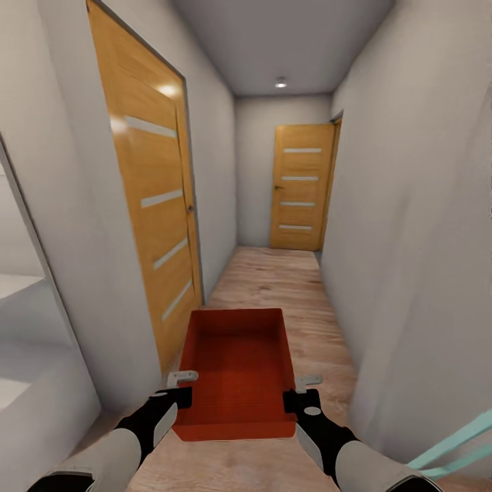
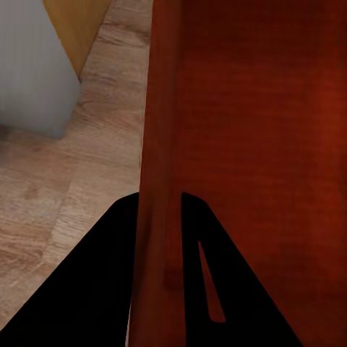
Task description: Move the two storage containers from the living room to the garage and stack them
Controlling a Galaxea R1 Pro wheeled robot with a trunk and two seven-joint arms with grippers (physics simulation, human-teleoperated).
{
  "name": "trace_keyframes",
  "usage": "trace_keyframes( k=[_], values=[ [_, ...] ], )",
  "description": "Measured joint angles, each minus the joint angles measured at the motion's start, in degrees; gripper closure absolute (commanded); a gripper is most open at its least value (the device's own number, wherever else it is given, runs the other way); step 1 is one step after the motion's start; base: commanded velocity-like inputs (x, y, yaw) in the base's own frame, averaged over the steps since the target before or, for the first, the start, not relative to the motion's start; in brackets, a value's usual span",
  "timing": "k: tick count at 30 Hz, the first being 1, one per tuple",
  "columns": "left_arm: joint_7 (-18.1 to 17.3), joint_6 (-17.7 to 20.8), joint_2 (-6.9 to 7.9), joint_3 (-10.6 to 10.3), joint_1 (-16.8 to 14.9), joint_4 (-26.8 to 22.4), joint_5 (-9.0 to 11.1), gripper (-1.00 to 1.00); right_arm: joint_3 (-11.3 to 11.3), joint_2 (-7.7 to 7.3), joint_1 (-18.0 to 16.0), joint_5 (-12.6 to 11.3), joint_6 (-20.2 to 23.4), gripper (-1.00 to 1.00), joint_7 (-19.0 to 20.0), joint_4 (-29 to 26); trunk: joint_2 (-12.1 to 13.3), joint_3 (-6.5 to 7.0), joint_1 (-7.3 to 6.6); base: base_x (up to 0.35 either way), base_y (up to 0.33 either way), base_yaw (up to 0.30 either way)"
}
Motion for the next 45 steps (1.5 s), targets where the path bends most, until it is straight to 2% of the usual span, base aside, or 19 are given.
trace_keyframes(
  k=[15,34,45],
  values=[
    [0.01,0.06,-0.03,0.08,0.00,0.00,-0.10,1.00,0.04,-0.03,0.00,-0.08,0.05,1.00,0.05,0.00,0.00,0.00,0.00,0.323,0.116,-0.228],
    [0.00,0.16,0.03,0.00,0.01,-0.02,-0.03,1.00,0.06,0.04,-0.01,-0.12,0.07,1.00,-0.01,0.08,0.00,0.00,0.00,0.323,0.113,-0.008],
    [-0.01,0.12,0.02,0.03,0.01,-0.03,-0.04,1.00,0.06,0.02,-0.01,-0.09,0.08,1.00,-0.01,0.03,0.00,0.00,0.00,0.324,0.010,-0.004]
  ],
)
